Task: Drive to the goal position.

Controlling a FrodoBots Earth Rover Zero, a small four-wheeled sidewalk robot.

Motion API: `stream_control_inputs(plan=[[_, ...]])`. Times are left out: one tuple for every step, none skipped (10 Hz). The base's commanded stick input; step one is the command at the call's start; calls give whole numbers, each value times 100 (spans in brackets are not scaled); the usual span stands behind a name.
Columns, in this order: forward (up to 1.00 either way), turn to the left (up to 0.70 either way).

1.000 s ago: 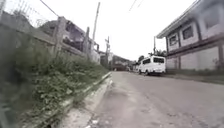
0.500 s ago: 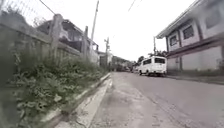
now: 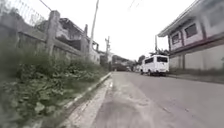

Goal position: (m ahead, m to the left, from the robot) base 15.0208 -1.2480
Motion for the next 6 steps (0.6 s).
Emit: stream_control_inputs(plan=[[70, 0], [70, 0], [70, 0], [70, 0], [70, -16], [70, -28]])
